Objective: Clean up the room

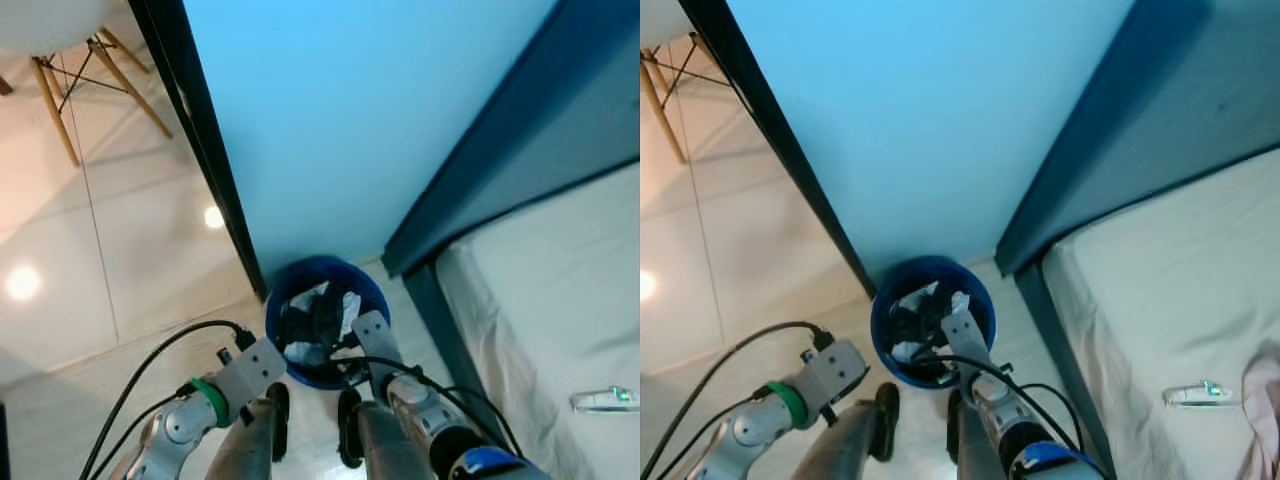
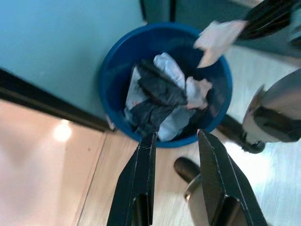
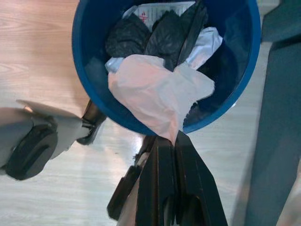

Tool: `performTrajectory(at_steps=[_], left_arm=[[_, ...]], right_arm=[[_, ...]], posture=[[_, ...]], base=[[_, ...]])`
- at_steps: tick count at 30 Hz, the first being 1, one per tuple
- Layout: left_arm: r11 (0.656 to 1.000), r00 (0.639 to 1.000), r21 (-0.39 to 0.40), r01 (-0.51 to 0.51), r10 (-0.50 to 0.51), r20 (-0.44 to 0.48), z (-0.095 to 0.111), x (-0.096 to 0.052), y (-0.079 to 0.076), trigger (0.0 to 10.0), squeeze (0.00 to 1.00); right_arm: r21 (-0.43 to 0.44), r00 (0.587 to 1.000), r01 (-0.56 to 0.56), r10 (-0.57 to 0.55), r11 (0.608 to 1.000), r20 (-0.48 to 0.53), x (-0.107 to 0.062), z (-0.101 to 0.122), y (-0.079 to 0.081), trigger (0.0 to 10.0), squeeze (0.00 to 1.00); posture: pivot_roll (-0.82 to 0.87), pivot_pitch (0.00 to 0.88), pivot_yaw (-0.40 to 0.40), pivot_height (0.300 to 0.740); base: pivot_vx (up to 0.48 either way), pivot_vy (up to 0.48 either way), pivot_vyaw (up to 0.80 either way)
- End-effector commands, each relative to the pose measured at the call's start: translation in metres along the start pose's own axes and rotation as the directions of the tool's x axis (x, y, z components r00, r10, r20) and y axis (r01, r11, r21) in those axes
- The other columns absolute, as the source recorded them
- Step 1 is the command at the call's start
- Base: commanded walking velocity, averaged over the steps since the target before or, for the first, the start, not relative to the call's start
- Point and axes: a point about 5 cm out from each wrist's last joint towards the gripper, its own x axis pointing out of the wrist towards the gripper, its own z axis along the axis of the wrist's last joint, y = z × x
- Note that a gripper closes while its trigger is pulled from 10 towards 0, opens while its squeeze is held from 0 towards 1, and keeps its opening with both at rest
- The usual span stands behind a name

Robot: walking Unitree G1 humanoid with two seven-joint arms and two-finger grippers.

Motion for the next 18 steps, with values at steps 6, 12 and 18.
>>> performTrajectory(at_steps=[6, 12, 18], left_arm=[[0.995, 0.983, -0.010, 0.094, -0.092, 0.161, 0.020, -0.004, -0.015, 10.0, 0.00], [0.973, 0.952, 0.059, 0.224, -0.231, 0.201, 0.029, -0.010, -0.027, 10.0, 0.00], [0.936, 0.926, 0.142, 0.321, -0.342, 0.159, 0.026, -0.019, -0.034, 10.0, 0.00]], right_arm=[[0.001, 0.998, 0.032, -0.032, 0.999, -0.050, -0.002, -0.013, -0.005, 10.0, 0.00], [-0.043, 0.996, 0.070, -0.072, 0.997, -0.058, -0.003, -0.017, -0.010, 10.0, 0.00], [-0.044, 0.996, 0.066, -0.069, 0.997, -0.060, -0.003, -0.017, -0.010, 10.0, 0.00]], posture=[[0.11, 0.452, 0.028, 0.740], [0.11, 0.439, 0.031, 0.740], [0.11, 0.438, 0.036, 0.740]], base=[[0.000, 0.000, 0.00], [0.000, 0.000, 0.00], [0.000, 0.000, 0.00]])
